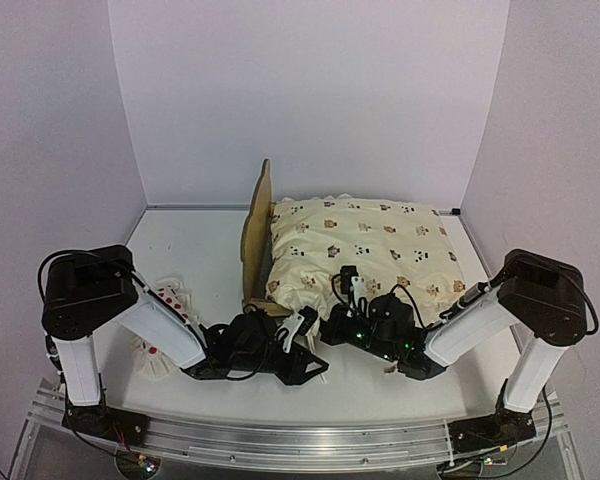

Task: Set up the pet bed

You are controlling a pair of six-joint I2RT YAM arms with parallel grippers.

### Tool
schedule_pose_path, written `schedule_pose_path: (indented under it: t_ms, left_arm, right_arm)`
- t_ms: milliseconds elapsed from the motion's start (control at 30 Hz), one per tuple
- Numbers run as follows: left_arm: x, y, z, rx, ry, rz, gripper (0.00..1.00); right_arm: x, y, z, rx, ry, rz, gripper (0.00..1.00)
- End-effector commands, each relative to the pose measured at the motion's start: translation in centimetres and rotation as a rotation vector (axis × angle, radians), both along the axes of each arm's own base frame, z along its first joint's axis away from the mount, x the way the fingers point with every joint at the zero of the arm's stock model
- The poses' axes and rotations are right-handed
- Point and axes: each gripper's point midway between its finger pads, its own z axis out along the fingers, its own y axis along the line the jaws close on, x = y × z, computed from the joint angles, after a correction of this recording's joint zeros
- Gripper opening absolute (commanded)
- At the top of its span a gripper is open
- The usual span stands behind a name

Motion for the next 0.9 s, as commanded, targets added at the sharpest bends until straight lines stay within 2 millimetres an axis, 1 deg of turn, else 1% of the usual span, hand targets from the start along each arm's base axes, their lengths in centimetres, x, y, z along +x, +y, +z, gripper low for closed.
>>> schedule_pose_path:
  t_ms: [0, 100, 133, 167, 300, 533, 700, 867]
  left_arm:
    - [0.3, -1.3, 0.6, -0.053, -0.046, -0.005, 0.35]
    - [0.5, -1.5, 0.4, -0.036, -0.058, 0.009, 0.08]
    - [0.6, -1.5, 0.3, -0.028, -0.065, 0.016, 0.02]
    - [0.6, -1.5, 0.3, -0.021, -0.073, 0.021, 0.0]
    - [0.7, -0.6, 0.0, 0.016, -0.08, 0.057, 0.0]
    - [1.2, 2.1, -0.9, 0.113, -0.048, 0.139, 0.0]
    - [0.9, 4.3, -0.5, 0.144, -0.019, 0.187, 0.0]
    - [1.1, 6.1, 0.1, 0.183, -0.028, 0.231, 0.0]
  right_arm:
    - [-0.4, 0.2, 1.0, 0.052, 0.017, 0.011, 0.0]
    - [-0.5, 0.1, 1.0, 0.055, 0.02, 0.012, 0.0]
    - [-0.5, 0.1, 1.1, 0.055, 0.02, 0.012, 0.0]
    - [-0.6, 0.0, 1.1, 0.055, 0.02, 0.012, 0.0]
    - [-0.5, -0.3, 1.0, 0.051, 0.019, -0.001, 0.0]
    - [-0.5, -0.9, -0.1, 0.026, 0.03, -0.019, 0.0]
    - [-0.5, -2.0, -1.5, -0.006, 0.046, -0.053, 0.0]
    - [-0.6, -2.7, -2.2, -0.025, 0.051, -0.069, 0.0]
